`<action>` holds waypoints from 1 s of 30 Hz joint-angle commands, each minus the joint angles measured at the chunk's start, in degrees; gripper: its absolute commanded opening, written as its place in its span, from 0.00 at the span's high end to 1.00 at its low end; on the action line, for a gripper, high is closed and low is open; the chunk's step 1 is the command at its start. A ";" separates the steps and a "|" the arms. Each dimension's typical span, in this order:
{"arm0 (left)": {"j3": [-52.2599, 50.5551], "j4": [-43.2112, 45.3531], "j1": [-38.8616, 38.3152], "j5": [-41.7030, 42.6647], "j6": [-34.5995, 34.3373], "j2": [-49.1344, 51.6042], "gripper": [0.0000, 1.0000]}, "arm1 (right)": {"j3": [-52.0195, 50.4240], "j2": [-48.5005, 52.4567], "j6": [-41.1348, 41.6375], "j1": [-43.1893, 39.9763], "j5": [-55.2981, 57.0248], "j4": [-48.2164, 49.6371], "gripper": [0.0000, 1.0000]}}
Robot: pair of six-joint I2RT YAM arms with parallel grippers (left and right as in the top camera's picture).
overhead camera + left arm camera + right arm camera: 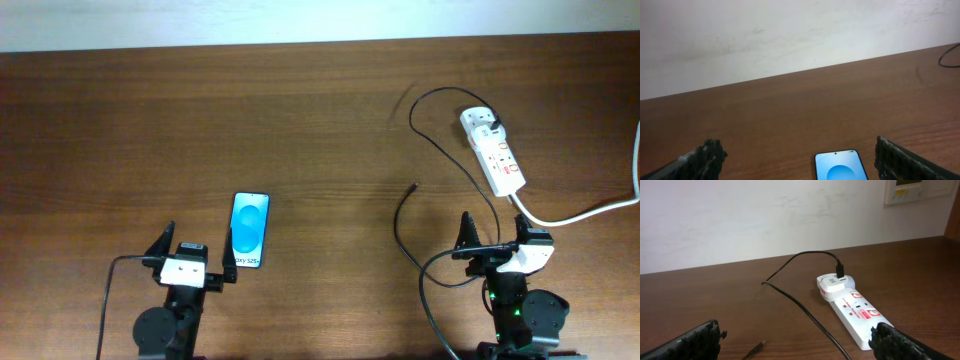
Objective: Plug charger to phone and switch on socket
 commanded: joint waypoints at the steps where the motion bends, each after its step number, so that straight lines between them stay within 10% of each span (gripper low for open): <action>1: -0.17 -0.26 -0.09 -0.46 -0.70 -0.33 0.01 | -0.31 -0.48 -0.20 0.33 0.26 -0.39 0.02; 14: 2.71 -4.74 -0.09 0.00 -0.72 -0.33 0.01 | -0.31 -0.48 -0.20 0.33 0.26 -0.39 0.02; 30: 35.63 -22.47 -0.09 0.20 -3.17 12.35 0.01 | -0.31 -0.48 -0.20 0.33 0.26 -0.39 0.02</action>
